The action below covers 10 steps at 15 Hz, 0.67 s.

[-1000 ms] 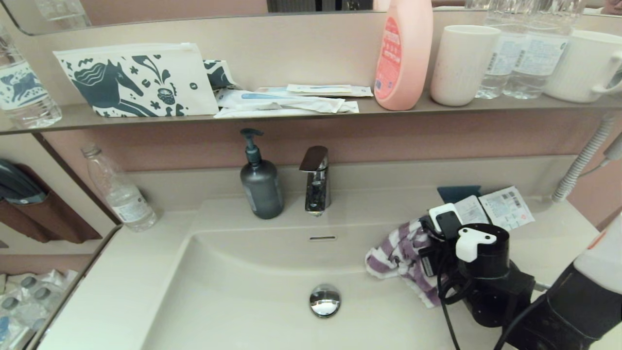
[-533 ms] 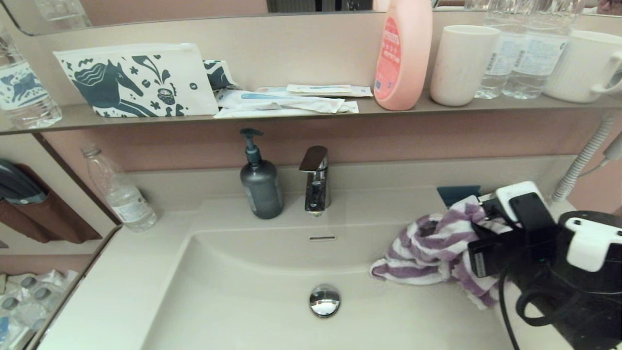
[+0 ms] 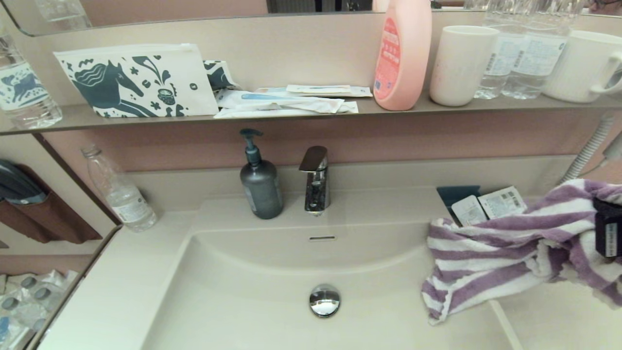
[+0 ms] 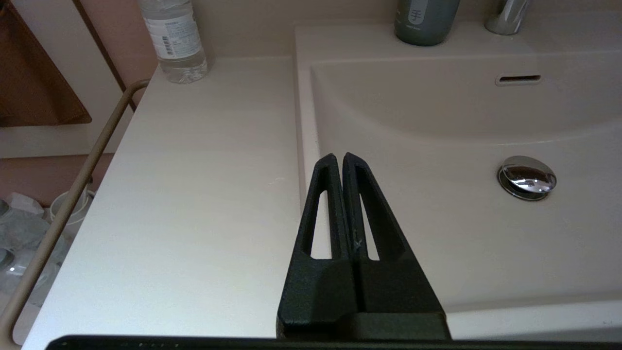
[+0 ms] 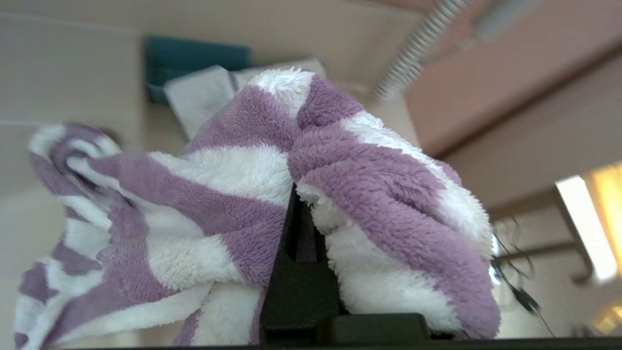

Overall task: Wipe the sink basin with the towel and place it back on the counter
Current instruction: Wipe the sink

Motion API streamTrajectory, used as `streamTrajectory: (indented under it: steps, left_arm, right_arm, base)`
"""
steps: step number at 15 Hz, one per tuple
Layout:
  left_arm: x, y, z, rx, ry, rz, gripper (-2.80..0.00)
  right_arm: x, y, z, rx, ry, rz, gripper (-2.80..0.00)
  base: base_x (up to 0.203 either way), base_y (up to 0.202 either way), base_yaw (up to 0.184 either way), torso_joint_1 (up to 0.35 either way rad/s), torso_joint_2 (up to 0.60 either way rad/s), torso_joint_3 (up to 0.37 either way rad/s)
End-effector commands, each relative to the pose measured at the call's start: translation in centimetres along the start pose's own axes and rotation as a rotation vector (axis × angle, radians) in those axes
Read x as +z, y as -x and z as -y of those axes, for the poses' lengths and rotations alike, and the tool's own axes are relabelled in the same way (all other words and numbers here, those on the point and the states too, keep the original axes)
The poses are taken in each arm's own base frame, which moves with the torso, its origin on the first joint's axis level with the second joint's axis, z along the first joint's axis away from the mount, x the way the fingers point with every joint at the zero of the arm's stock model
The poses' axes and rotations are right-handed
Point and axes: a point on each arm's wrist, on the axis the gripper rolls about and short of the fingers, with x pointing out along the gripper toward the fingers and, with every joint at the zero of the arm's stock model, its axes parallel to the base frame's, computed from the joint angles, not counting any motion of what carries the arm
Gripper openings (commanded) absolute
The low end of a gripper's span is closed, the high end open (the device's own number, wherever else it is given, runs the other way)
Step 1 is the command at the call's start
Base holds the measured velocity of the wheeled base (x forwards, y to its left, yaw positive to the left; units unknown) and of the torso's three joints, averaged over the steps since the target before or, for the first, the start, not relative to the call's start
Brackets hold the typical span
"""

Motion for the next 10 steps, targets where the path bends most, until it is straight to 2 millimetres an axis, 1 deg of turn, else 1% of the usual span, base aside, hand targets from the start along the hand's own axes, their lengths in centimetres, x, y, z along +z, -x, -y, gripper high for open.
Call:
streamTrajectory:
  steps: [1, 3, 5, 9, 10]
  left_arm:
    - [0.0, 0.0, 0.0, 0.0, 0.0, -0.001, -2.8]
    - [0.0, 0.0, 0.0, 0.0, 0.0, -0.001, -2.8]
    - [0.0, 0.0, 0.0, 0.0, 0.0, -0.001, -2.8]
    - [0.0, 0.0, 0.0, 0.0, 0.0, -0.001, -2.8]
    - [0.0, 0.0, 0.0, 0.0, 0.0, -0.001, -2.8]
  right_arm:
    - [0.5, 1.2, 2.1, -0.054, -0.02, -0.009, -2.8]
    - [0.2, 0.8, 3.0, -0.094, -0.026, -0.043, -2.8]
    - [-0.7, -0.4, 4.0, -0.156, -0.023, -0.129, -2.8]
    - [-2.7, -4.7, 6.1, -0.258, -0.035, -0.322, -2.8]
    - [-3.1, -5.6, 6.9, -0.285, -0.047, -0.358, -2.8]
  base:
    - [0.0, 0.0, 0.0, 0.0, 0.0, 0.0]
    - [0.0, 0.0, 0.0, 0.0, 0.0, 0.0]
    - [0.0, 0.0, 0.0, 0.0, 0.0, 0.0]
    - [0.0, 0.0, 0.0, 0.0, 0.0, 0.0]
    - [0.0, 0.0, 0.0, 0.0, 0.0, 0.0]
